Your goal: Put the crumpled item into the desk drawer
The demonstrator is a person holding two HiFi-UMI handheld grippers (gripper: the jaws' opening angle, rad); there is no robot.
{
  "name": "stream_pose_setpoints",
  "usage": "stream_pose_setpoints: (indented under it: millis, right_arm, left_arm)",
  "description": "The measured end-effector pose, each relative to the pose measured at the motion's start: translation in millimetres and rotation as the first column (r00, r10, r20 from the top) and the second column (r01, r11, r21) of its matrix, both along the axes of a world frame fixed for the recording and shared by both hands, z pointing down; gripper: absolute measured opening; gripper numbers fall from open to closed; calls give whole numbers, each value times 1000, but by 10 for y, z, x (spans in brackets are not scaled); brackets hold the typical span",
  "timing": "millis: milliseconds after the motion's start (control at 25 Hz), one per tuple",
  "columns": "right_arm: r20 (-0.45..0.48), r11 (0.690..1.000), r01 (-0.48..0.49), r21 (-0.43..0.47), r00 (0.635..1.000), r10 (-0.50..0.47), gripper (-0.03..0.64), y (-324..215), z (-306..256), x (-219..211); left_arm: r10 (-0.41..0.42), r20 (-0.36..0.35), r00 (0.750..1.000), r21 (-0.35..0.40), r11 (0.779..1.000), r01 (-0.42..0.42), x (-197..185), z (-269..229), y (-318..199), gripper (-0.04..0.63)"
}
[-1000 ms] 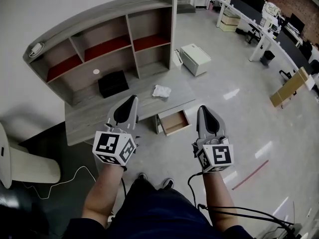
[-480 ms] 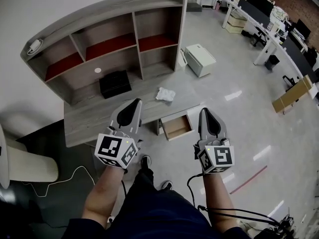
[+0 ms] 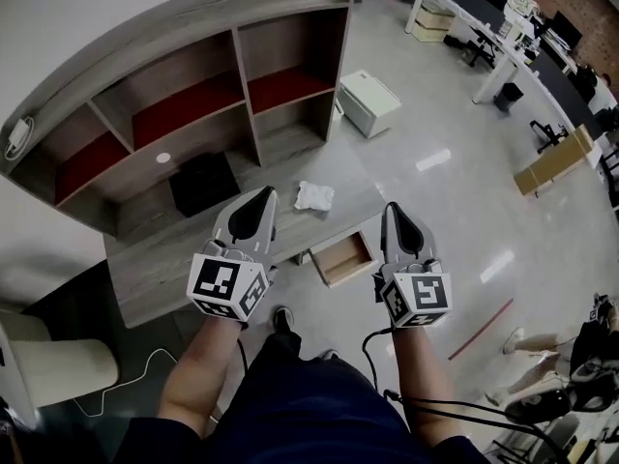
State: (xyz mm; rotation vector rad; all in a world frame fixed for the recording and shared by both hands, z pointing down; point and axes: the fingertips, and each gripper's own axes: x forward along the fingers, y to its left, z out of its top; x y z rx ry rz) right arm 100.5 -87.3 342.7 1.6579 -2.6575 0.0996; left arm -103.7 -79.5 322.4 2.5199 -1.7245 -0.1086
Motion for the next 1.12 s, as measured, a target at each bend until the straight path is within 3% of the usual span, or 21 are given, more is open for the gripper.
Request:
stream_pose_setpoints:
  millis: [560,920,1120]
  right_arm:
    - [-28,977,-130,-167,992,127,8,-609,581,-46]
    - [44,954,-47,-295,997,63,9,-969,1072,38]
    - [91,912,7,-411,995,33,31,-1132,1581,-35]
  left_arm:
    - [93,-30,995,-110,989,-96,-163,584,-721,5]
    - [53,24,998,-219,975,-47,52,1030,-814,5]
    - [12,52,999,-281,960,3,-8,1339,-770,5]
